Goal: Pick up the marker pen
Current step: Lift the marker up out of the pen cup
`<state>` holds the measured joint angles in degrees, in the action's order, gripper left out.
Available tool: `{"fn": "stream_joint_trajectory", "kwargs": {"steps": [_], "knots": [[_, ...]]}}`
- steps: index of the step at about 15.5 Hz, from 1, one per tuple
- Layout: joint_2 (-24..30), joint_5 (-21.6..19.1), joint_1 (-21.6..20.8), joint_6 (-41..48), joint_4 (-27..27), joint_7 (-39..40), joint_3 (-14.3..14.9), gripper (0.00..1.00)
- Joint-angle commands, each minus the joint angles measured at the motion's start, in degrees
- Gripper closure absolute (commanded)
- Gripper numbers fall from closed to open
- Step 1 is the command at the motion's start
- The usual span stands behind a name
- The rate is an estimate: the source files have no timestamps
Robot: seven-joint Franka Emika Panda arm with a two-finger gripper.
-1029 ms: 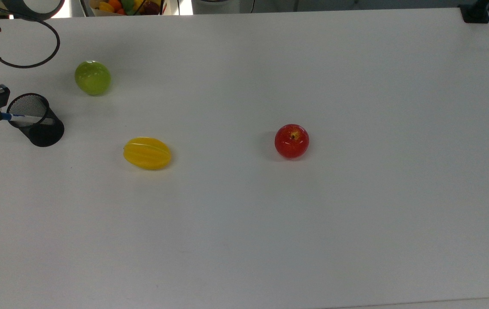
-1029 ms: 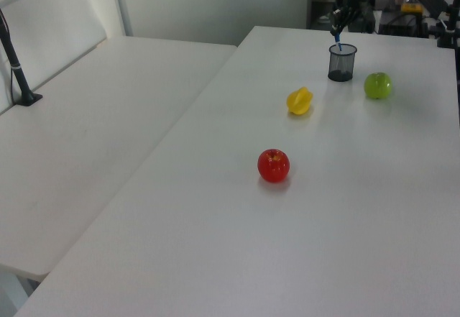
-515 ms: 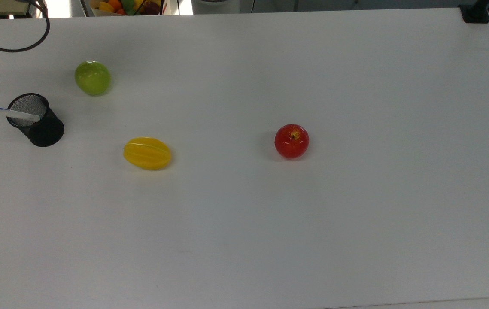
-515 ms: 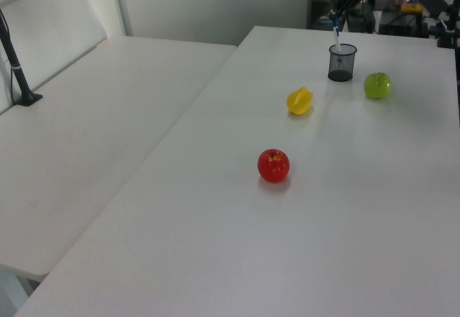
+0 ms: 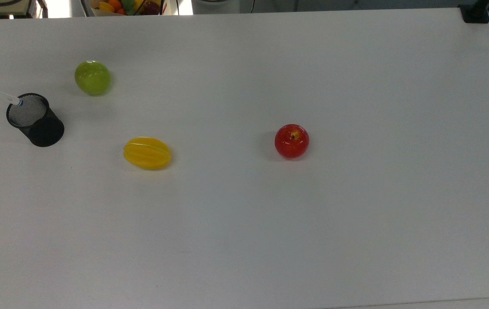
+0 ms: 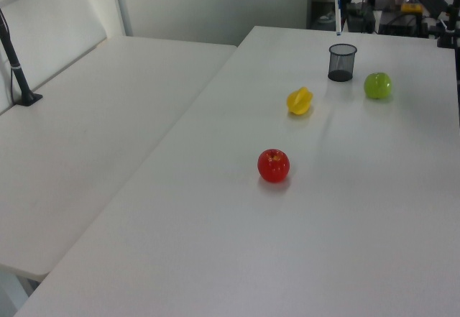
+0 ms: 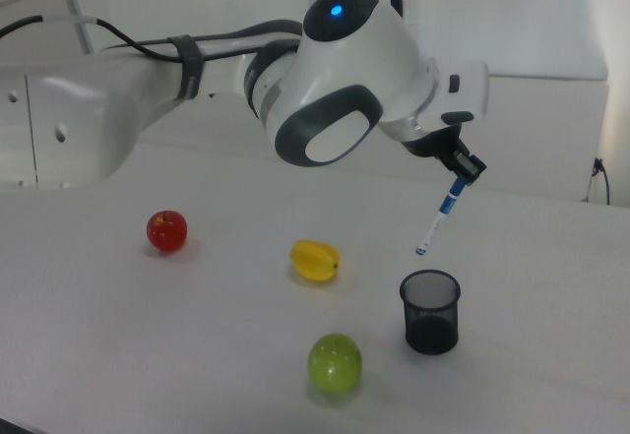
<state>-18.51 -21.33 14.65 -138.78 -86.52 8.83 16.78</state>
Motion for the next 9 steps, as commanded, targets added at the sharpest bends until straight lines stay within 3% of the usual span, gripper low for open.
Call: {"fn": "stream_joint_trajectory", "kwargs": {"steps": [1, 9], "knots": [[4.4, -0.9, -2.6, 7.4, -1.4, -0.9, 0.2, 0.89], [8.8, 2.5, -7.0, 23.5, -1.7, -4.6, 0.1, 0.91]]}}
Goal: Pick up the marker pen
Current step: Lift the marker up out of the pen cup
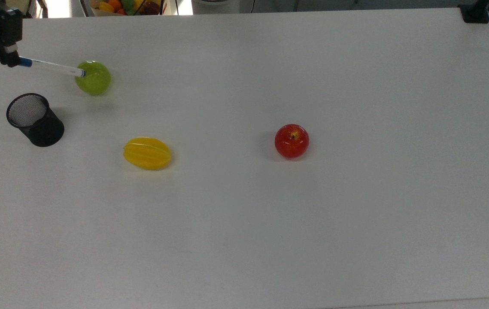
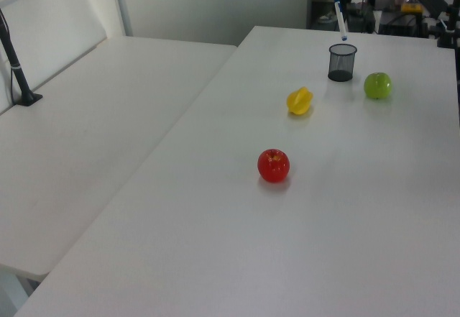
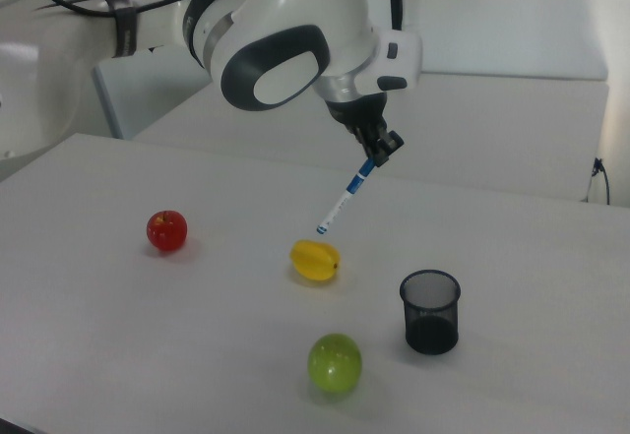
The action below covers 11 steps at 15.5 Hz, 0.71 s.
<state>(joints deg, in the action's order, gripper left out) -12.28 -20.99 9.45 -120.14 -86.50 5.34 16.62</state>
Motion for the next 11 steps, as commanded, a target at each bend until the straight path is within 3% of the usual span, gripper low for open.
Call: {"fn": "stream_joint_trajectory", "kwargs": {"steps": [1, 3, 9, 11], "knots": [[2.7, 2.6, -2.5, 6.4, -1.7, -1.1, 0.2, 0.91], [2.6, 4.0, -3.1, 8.7, -2.0, -1.1, -0.7, 0.91], [2.6, 9.6, -3.3, 10.2, -6.0, -1.7, -7.0, 0.91], [2.5, 13.2, -3.3, 11.8, -7.1, -1.7, -10.0, 0.91]]}}
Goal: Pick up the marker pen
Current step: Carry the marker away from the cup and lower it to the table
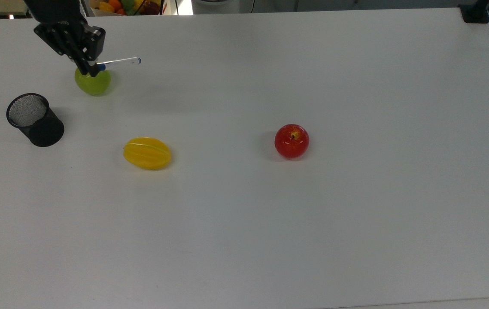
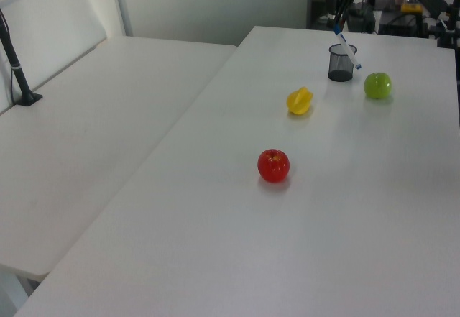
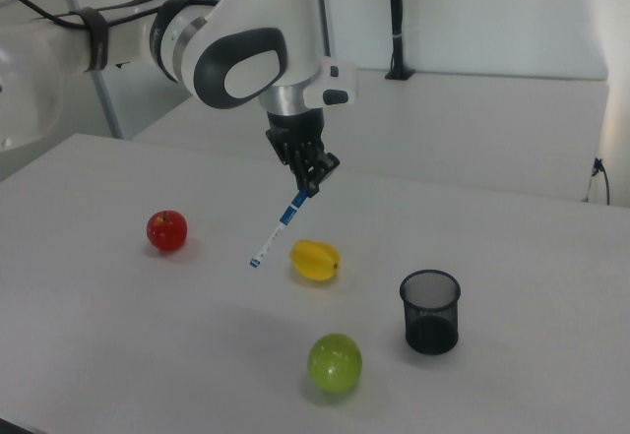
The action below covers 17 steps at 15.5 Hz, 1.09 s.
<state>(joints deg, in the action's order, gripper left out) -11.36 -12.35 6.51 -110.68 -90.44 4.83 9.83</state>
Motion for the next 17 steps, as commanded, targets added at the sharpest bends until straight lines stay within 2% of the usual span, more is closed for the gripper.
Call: {"fn": "stream_joint_trajectory", "kwargs": {"steps": [1, 5, 17], "knots": [[1.6, 6.0, -0.4, 2.7, -3.9, -1.2, -4.3, 0.91], [1.5, 8.6, -3.3, 2.9, -7.1, -1.2, -5.2, 0.91], [-2.4, 11.0, -9.6, 2.4, -10.6, -1.5, -5.3, 0.91]]}}
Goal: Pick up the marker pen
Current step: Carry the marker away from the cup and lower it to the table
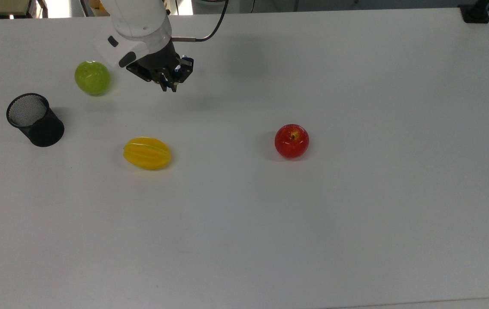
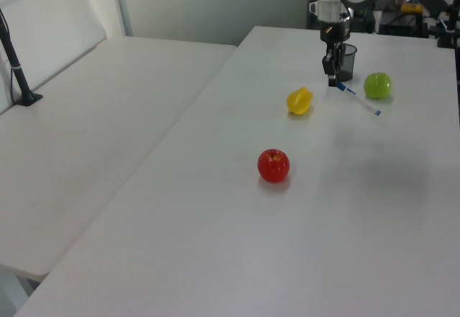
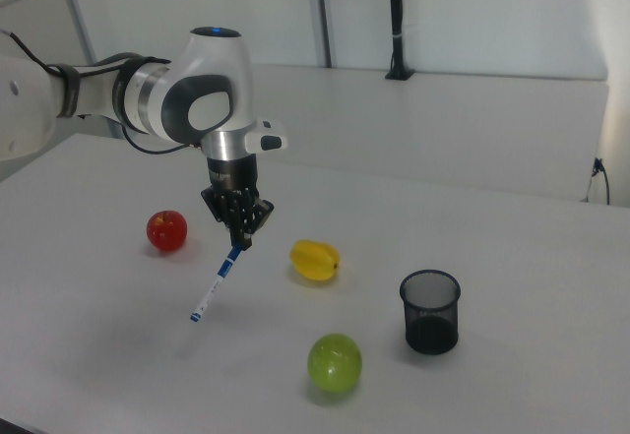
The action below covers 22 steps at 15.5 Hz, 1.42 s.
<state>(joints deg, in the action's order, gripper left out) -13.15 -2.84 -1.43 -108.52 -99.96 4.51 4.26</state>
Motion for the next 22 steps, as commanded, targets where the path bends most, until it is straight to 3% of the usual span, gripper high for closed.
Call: {"fn": "stream_joint_trajectory", "kwargs": {"steps": [1, 6, 16, 19, 21, 22], "knots": [[-1.4, 2.0, -1.9, 0.1, -1.2, -1.3, 0.2, 0.91], [-5.9, 4.4, -4.5, -1.2, -1.1, -4.9, 0.2, 0.91], [-10.1, 4.6, -6.0, -6.9, -1.0, -7.8, 0.2, 0.86], [-10.6, 5.1, -6.0, -7.1, -0.8, -9.1, 0.2, 0.62], [-10.6, 5.1, -6.0, -7.1, -0.7, -9.3, 0.2, 0.28], [-10.6, 5.2, -6.0, -7.1, -0.6, -9.7, 0.2, 0.16]]}}
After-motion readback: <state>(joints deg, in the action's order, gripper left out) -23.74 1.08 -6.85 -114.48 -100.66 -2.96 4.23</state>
